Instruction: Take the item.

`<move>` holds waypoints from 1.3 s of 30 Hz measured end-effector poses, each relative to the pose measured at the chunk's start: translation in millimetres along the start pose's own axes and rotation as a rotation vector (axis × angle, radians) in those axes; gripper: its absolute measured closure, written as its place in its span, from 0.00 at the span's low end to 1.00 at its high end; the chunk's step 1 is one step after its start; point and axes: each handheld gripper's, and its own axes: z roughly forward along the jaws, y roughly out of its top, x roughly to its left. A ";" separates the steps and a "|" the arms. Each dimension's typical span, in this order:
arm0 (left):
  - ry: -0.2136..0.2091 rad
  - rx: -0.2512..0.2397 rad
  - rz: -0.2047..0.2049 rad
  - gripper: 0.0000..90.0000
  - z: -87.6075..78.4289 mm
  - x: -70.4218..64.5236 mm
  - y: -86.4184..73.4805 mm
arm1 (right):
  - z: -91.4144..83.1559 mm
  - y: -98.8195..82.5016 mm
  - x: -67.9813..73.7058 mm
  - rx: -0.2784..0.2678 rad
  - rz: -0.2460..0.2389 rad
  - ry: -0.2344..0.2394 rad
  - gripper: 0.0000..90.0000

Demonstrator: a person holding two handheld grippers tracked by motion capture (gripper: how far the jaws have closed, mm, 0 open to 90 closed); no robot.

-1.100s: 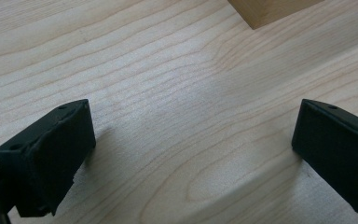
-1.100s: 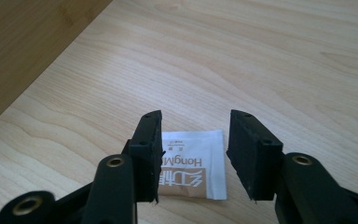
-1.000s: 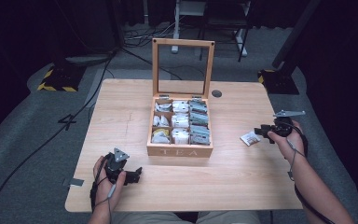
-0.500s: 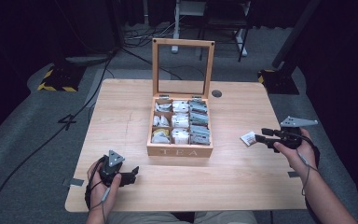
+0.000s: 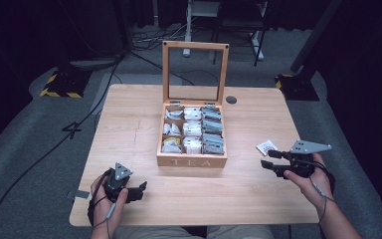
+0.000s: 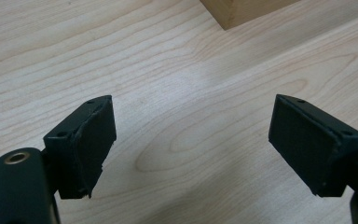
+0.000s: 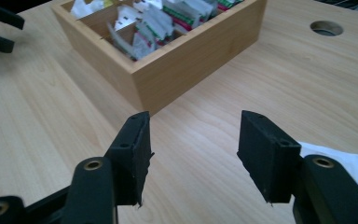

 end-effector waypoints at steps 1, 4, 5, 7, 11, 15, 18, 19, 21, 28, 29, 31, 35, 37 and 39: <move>0.001 0.001 -0.002 0.17 0.5 -0.4 0.1 | 0.6 -1.9 3.8 -0.002 -0.005 0.007 0.50; -0.007 0.009 -0.005 0.17 1.7 -1.3 0.1 | 2.9 -8.4 13.8 -0.026 0.000 0.026 0.49; -0.009 0.011 -0.005 0.17 2.0 -1.7 0.0 | 4.7 -9.8 16.1 -0.030 0.001 0.030 0.49; -0.014 0.011 -0.007 0.17 2.5 -2.3 -0.1 | 8.9 -10.9 20.0 0.013 -0.034 0.041 0.49; -0.012 0.019 -0.001 0.18 4.5 -3.0 -0.3 | 17.1 -19.7 24.7 0.038 -0.040 0.049 0.49; -0.015 0.021 0.005 0.18 6.4 -4.9 -0.1 | 31.4 -31.9 27.9 0.080 -0.034 0.058 0.49; -0.019 0.024 0.011 0.18 7.2 -5.4 0.3 | 40.3 -37.8 31.8 0.101 -0.049 0.052 0.49; -0.019 0.023 0.012 0.18 7.5 -5.7 0.5 | 42.8 -39.2 32.9 0.106 -0.058 0.051 0.49; -0.023 0.022 0.010 0.18 8.3 -6.4 0.7 | 47.1 -41.8 35.0 0.106 -0.055 0.059 0.48; -0.024 0.021 0.036 0.17 12.8 -5.1 -1.4 | 58.1 -49.6 40.7 0.130 -0.068 0.033 0.47; -0.023 0.020 0.043 0.17 13.5 -4.9 -1.8 | 59.0 -50.4 41.1 0.127 -0.069 0.027 0.46; -0.027 0.018 0.040 0.17 14.6 -5.3 -2.3 | 60.1 -51.3 41.3 0.123 -0.067 0.025 0.46; -0.031 0.018 0.051 0.17 17.3 -5.6 -2.2 | 66.1 -57.0 41.3 0.126 -0.076 0.005 0.41; -0.028 0.017 0.052 0.17 18.8 -5.3 -2.6 | 68.3 -58.8 41.2 0.127 -0.080 -0.004 0.38; -0.028 0.021 0.053 0.17 19.2 -4.5 -2.9 | 70.4 -60.7 41.6 0.135 -0.077 -0.019 0.31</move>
